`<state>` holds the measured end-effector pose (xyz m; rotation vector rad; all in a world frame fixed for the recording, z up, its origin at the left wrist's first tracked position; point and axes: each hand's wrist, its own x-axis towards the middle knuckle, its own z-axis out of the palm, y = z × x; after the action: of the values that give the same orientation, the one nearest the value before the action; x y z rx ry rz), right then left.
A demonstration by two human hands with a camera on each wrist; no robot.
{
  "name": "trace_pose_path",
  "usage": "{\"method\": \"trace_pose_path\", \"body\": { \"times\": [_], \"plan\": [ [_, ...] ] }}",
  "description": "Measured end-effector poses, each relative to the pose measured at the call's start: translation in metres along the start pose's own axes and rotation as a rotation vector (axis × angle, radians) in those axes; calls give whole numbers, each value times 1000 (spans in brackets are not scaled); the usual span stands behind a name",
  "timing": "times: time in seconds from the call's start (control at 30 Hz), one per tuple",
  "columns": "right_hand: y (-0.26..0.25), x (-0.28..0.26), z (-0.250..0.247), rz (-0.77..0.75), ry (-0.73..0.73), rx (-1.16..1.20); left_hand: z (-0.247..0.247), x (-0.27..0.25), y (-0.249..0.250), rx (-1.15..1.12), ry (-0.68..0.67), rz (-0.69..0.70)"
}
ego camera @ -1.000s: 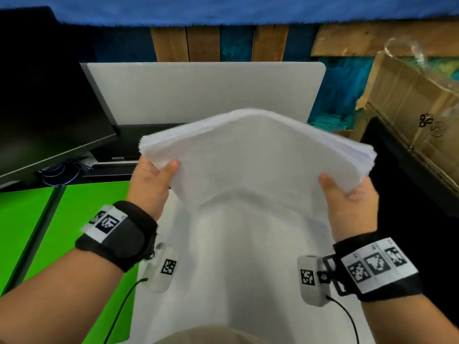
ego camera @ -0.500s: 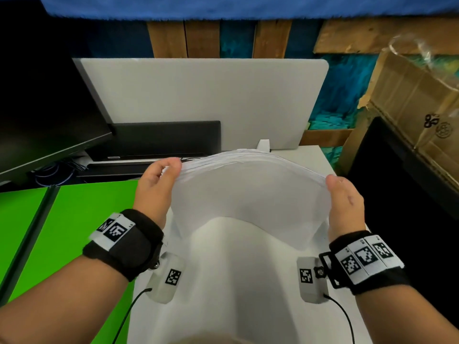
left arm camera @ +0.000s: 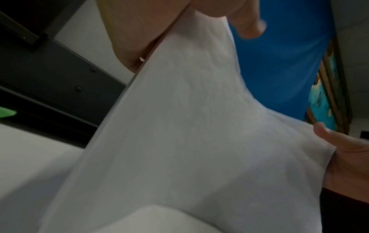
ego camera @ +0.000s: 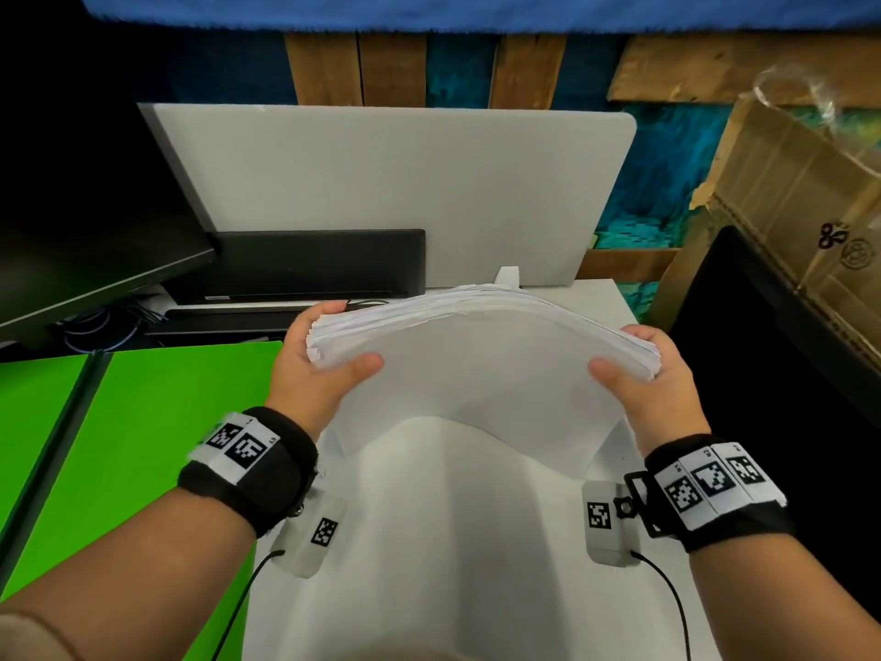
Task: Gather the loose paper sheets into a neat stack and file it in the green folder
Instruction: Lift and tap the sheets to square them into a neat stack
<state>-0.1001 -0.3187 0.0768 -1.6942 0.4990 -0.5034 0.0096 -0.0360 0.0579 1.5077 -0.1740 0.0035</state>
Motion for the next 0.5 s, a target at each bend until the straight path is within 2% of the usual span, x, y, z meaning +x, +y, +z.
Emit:
{"method": "trace_pose_path", "body": {
  "times": [0.07, 0.17, 0.3, 0.4, 0.5],
  "plan": [
    [10, -4, -4, 49, -30, 31, 2, -3, -10, 70, 26, -61],
    [18, -10, -10, 66, -64, 14, 5, -6, -11, -1, 67, -178],
    [17, -2, -32, -41, -129, -163, -14, 0, 0, 120, -110, -56],
    [16, -4, -36, -10, -233, -142, -22, 2, 2, 167, -252, -99],
    [18, -7, -27, 12, -195, -71, -16, 2, 3, 141, -208, -120]
  ]
}}
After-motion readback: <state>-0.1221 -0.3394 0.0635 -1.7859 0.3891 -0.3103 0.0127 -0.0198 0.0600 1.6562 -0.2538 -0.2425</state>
